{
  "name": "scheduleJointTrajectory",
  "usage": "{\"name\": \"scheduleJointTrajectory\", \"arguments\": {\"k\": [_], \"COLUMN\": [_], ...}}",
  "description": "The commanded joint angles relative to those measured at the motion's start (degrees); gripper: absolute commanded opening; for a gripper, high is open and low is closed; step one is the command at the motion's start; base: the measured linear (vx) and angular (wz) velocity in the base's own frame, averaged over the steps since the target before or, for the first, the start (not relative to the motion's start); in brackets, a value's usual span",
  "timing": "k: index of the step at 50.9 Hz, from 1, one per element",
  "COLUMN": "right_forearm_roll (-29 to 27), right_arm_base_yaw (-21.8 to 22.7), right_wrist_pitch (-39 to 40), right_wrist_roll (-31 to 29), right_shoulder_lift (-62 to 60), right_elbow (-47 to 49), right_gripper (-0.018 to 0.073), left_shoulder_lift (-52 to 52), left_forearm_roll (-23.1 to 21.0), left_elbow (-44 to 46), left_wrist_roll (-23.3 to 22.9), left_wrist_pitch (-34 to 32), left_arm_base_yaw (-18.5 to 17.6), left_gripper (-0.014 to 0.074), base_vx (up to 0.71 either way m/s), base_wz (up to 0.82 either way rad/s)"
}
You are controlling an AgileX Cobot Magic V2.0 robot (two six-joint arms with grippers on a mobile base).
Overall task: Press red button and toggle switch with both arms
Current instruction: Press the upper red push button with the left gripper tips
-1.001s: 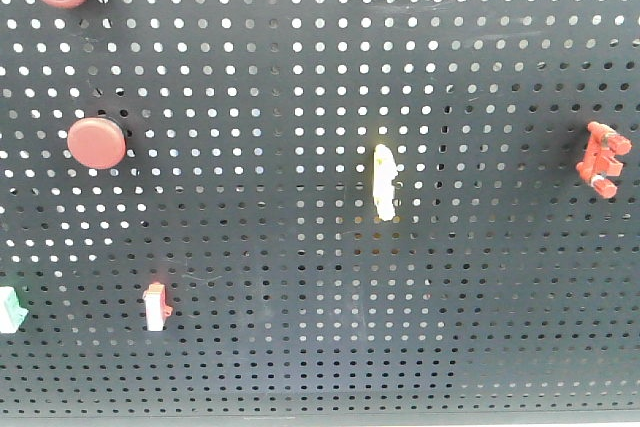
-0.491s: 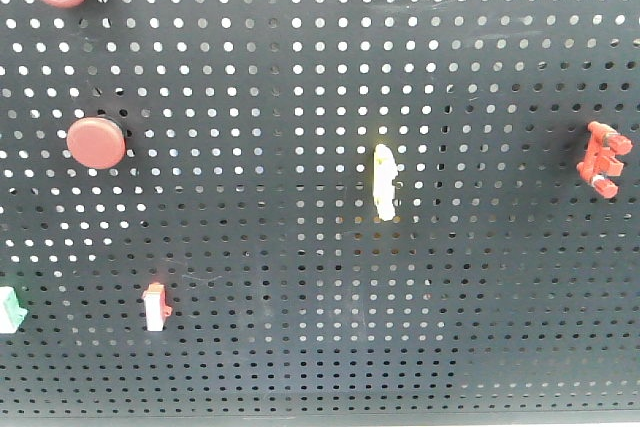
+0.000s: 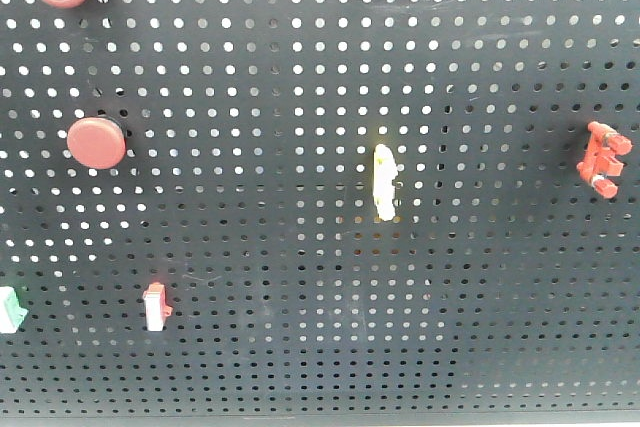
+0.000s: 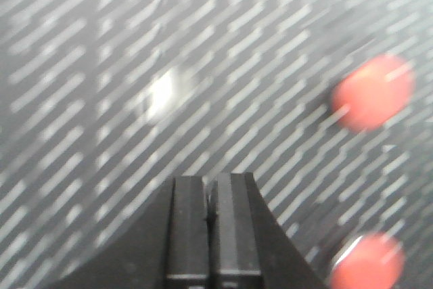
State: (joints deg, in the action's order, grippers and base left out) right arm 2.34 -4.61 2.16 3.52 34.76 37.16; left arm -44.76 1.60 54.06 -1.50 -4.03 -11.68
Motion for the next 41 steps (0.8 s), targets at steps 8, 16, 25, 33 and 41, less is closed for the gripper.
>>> {"name": "scheduleJointTrajectory", "arguments": {"k": [8, 16, 25, 33, 41], "right_forearm_roll": [0.15, 0.15, 0.15, 0.20, 0.20], "right_arm_base_yaw": [0.24, 0.24, 0.24, 0.24, 0.24], "right_wrist_pitch": [5.25, 5.25, 5.30, 5.39, 5.71], "right_wrist_roll": [-0.14, -0.14, -0.14, -0.14, -0.14], "right_shoulder_lift": [0.41, 0.41, 0.41, 0.41, 0.41], "right_elbow": [2.03, 2.03, 2.03, 2.03, 2.03], "right_gripper": [0.0000, 0.0000, 0.0000, 0.0000, 0.0000], "left_shoulder_lift": [-7.36, -10.97, -14.62, -16.96, -19.00], "left_forearm_roll": [0.77, 0.71, 0.68, 0.68, 0.68], "left_elbow": [9.95, 13.17, 15.15, 16.70, 17.75], "left_wrist_roll": [-0.52, -0.52, -0.71, -0.92, -0.92], "left_wrist_pitch": [-4.91, -5.99, -8.71, -9.14, -9.83], "left_arm_base_yaw": [-7.35, -10.27, -11.76, -11.88, -11.88], "left_gripper": [0.0001, 0.0001, 0.0001, 0.0001, 0.0001], "base_vx": [0.00, 0.00, 0.00, 0.00, 0.00], "base_wz": [0.00, 0.00, 0.00, 0.00, 0.00]}}
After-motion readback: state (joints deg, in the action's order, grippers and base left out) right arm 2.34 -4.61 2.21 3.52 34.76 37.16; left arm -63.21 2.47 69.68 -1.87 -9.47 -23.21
